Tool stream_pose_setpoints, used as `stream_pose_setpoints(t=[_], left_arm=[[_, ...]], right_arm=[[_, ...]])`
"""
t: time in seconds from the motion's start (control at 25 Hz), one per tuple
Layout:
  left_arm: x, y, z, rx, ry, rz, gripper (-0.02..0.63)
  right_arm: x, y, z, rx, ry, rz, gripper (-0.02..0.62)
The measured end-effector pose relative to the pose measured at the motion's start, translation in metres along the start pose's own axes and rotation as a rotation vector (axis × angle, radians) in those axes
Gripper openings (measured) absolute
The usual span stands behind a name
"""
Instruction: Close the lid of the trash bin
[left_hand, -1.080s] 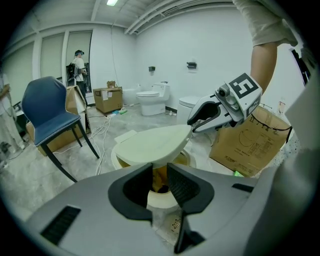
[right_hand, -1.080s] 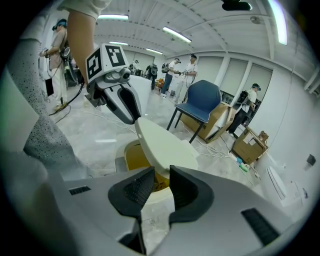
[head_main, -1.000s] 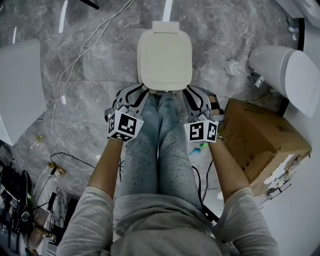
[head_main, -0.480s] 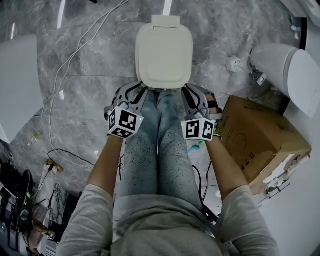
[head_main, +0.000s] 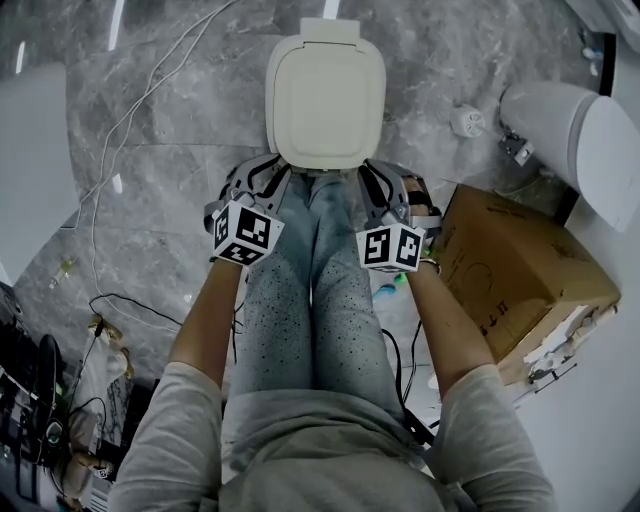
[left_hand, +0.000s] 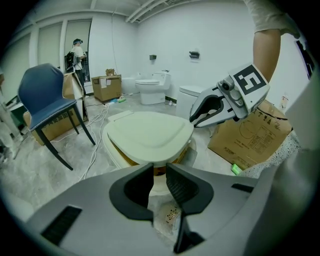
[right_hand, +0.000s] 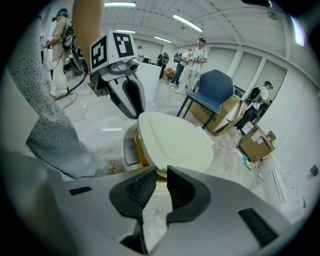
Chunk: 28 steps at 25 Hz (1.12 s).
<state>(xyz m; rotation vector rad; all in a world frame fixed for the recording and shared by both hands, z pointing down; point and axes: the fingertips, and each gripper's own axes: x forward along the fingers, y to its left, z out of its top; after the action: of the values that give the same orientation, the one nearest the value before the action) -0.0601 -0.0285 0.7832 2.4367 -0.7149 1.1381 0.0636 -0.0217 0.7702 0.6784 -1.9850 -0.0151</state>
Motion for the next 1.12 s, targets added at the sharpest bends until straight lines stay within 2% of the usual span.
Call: stream_pose_setpoints(t=[0.48, 1.12], left_arm=[[0.018, 0.0, -0.016, -0.032, 0.081, 0.002, 0.089], [0.024, 0.003, -0.022, -0.052, 0.135, -0.011, 0.089]], right_arm=[[0.02, 0.01, -0.014, -0.014, 0.08, 0.068, 0.084], [0.036, 0.015, -0.021, 0.004, 0.206, 0.175, 0.083]])
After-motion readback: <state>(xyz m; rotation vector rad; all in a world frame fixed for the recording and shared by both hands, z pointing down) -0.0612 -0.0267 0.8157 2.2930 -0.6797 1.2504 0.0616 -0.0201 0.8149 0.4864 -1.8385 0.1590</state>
